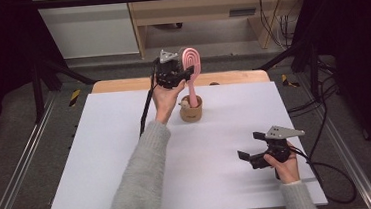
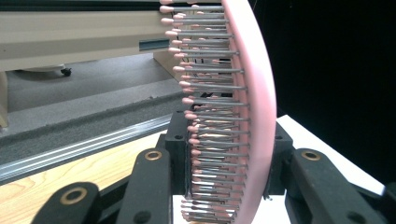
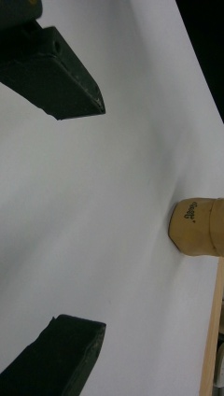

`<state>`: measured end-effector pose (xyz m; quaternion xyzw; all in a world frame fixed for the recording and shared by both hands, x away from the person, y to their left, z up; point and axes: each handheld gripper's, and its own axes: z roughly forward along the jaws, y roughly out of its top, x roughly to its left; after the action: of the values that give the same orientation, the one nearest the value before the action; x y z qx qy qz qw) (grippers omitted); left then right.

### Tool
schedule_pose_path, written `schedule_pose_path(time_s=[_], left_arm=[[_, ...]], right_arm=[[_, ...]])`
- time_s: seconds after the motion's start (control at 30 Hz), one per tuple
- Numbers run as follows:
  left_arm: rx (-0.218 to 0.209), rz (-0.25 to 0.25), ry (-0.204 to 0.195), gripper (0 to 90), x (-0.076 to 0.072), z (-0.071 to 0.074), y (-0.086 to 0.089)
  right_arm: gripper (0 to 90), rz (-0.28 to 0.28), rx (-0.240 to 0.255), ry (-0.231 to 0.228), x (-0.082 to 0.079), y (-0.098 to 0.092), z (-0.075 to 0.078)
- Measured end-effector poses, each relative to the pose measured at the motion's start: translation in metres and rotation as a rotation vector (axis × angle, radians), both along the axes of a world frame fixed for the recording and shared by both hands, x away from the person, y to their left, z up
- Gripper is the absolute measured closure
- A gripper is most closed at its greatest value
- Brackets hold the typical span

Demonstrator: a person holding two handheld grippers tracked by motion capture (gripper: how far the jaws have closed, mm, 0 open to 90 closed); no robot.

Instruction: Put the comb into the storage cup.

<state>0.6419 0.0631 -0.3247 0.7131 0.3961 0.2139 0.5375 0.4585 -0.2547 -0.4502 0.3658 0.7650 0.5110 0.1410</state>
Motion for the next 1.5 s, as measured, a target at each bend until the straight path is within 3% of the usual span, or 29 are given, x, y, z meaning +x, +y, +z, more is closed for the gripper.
schedule_pose_path(time_s=[0.9,1.2,1.5], left_arm=[[-0.011,0.037,0.046,62.9,0.003,-0.035,0.025],[-0.05,0.046,0.068,62.7,0.002,-0.044,0.031],[-0.031,0.06,0.046,61.4,0.0,-0.044,0.033]], right_arm=[[0.3,0.002,-0.002,0.007,0.001,0.002,-0.001],[0.3,0.0,-0.001,0.008,0.0,0.002,-0.001],[0.3,0.001,-0.003,0.006,0.0,0.001,-0.001]])
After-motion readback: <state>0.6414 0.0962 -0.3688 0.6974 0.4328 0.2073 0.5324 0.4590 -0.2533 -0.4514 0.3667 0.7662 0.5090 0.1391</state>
